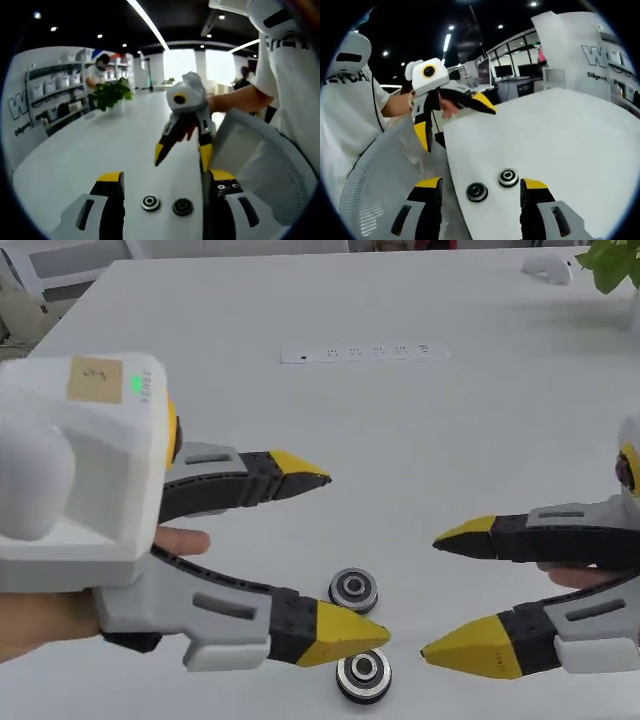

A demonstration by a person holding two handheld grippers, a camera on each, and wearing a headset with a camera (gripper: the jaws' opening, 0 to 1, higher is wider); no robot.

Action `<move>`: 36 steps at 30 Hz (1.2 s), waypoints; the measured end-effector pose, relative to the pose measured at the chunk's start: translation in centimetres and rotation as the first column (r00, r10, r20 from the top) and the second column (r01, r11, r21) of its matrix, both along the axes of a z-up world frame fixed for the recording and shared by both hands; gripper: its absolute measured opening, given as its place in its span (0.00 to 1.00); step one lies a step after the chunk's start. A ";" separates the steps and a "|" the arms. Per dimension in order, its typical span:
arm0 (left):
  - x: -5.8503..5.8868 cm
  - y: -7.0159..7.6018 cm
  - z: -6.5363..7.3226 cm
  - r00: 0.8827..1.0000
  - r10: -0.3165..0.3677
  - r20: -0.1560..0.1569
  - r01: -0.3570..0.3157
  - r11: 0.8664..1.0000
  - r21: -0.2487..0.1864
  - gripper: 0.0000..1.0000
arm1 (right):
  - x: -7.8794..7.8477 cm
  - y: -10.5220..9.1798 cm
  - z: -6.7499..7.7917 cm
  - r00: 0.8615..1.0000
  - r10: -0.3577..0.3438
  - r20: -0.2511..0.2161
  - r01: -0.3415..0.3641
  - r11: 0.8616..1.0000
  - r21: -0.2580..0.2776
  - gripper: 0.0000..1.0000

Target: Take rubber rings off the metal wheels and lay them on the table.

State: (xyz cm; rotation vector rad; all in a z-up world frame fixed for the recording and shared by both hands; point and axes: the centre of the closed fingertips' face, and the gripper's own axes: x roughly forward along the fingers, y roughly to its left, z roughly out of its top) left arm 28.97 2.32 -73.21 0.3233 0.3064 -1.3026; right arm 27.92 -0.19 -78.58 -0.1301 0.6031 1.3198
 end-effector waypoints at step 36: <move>-1.7 -0.4 -10.5 0.994 -0.036 -0.107 0.046 0.995 0.093 0.33 | -1.8 1.6 -7.7 0.983 0.177 0.042 -0.171 0.978 -0.120 0.25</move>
